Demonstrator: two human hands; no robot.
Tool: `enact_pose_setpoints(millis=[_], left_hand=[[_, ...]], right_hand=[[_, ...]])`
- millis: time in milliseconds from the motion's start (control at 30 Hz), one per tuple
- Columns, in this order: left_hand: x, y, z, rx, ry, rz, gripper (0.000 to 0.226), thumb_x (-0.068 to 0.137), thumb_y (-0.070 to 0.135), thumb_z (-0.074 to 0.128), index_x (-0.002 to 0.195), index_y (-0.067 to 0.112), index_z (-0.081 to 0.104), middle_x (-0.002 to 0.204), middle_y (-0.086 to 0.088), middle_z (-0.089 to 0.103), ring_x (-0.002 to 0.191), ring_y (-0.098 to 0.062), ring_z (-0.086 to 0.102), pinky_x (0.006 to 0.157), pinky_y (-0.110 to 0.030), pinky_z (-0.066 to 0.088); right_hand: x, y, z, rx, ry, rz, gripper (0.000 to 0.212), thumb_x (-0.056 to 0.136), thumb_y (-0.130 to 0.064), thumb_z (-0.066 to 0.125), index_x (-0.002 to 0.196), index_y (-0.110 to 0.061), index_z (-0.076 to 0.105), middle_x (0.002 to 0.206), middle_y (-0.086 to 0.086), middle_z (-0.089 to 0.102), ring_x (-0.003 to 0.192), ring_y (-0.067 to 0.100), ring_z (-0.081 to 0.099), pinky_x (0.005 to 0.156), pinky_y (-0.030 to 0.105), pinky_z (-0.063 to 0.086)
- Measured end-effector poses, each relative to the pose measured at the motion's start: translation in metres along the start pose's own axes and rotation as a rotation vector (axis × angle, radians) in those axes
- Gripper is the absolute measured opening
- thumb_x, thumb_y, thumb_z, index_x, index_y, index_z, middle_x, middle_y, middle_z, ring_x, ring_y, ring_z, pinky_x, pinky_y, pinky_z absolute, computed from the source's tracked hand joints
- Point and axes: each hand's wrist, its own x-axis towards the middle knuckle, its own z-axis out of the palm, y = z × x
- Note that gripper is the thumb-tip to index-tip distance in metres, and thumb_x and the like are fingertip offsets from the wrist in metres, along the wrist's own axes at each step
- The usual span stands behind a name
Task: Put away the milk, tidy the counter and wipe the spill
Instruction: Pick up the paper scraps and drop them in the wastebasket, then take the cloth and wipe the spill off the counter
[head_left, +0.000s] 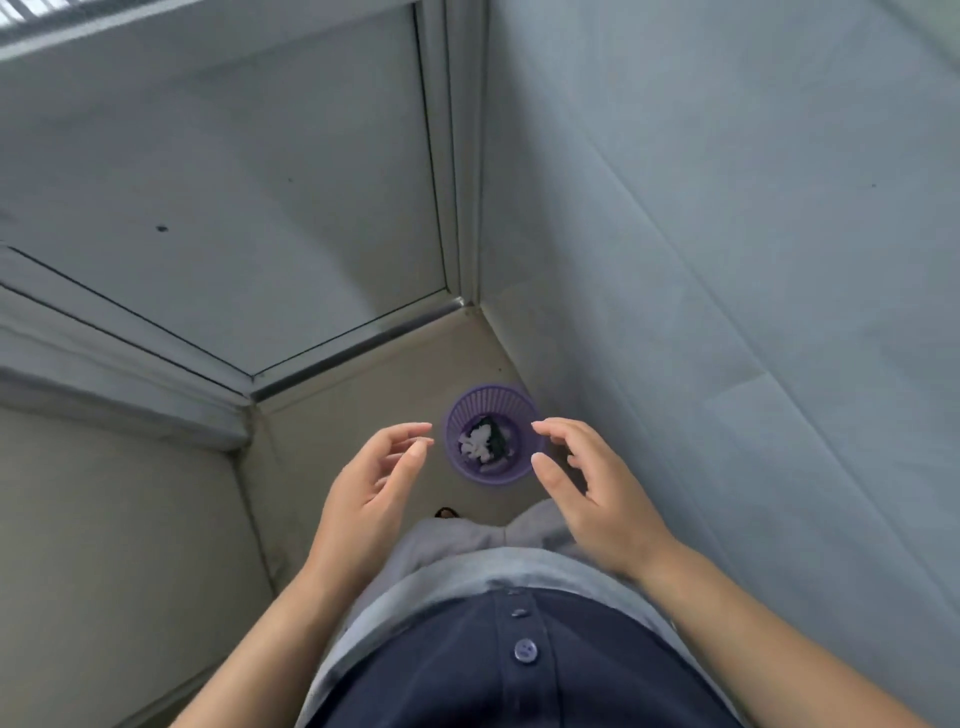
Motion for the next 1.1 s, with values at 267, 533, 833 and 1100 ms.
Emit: enact_pose_setpoints(millis=[267, 533, 833, 1100], left_hand=[[-0.062, 0.006, 0.031, -0.069, 0.199, 0.023, 0.026, 0.082, 0.044, 0.048, 0.101, 0.034, 0.063, 0.099, 0.006, 0.068, 0.093, -0.006, 0.061, 0.076, -0.005, 0.04], [-0.2, -0.042, 0.088, -0.157, 0.497, -0.174, 0.025, 0.079, 0.048, 0.05, 0.097, 0.039, 0.064, 0.101, 0.009, 0.068, 0.095, -0.001, 0.062, 0.075, -0.004, 0.04], [-0.365, -0.092, 0.106, -0.303, 0.971, -0.393, 0.025, 0.08, 0.039, 0.05, 0.098, 0.029, 0.065, 0.1, 0.005, 0.067, 0.089, 0.002, 0.061, 0.074, -0.003, 0.041], [-0.466, -0.157, 0.065, -0.51, 1.243, -0.469, 0.024, 0.079, 0.044, 0.051, 0.095, 0.034, 0.065, 0.098, 0.013, 0.068, 0.096, -0.001, 0.062, 0.083, -0.009, 0.043]], right_hand=[[-0.027, 0.0, -0.023, -0.067, -0.139, -0.137, 0.043, 0.088, -0.046, 0.042, 0.123, -0.024, 0.05, 0.123, -0.019, 0.047, 0.116, -0.009, 0.04, 0.095, 0.004, 0.03], [-0.107, 0.032, -0.004, -0.073, -0.391, -0.26, 0.054, 0.083, -0.056, 0.039, 0.122, -0.019, 0.051, 0.124, -0.01, 0.048, 0.118, 0.0, 0.042, 0.1, 0.021, 0.035], [-0.174, 0.001, 0.077, -0.257, -0.838, -0.499, 0.045, 0.088, -0.047, 0.042, 0.123, -0.019, 0.051, 0.122, -0.011, 0.047, 0.116, 0.002, 0.044, 0.1, 0.025, 0.037], [-0.247, -0.02, 0.194, -0.42, -1.137, -0.631, 0.055, 0.085, -0.059, 0.034, 0.121, -0.022, 0.051, 0.123, -0.013, 0.045, 0.117, 0.001, 0.044, 0.101, 0.029, 0.039]])
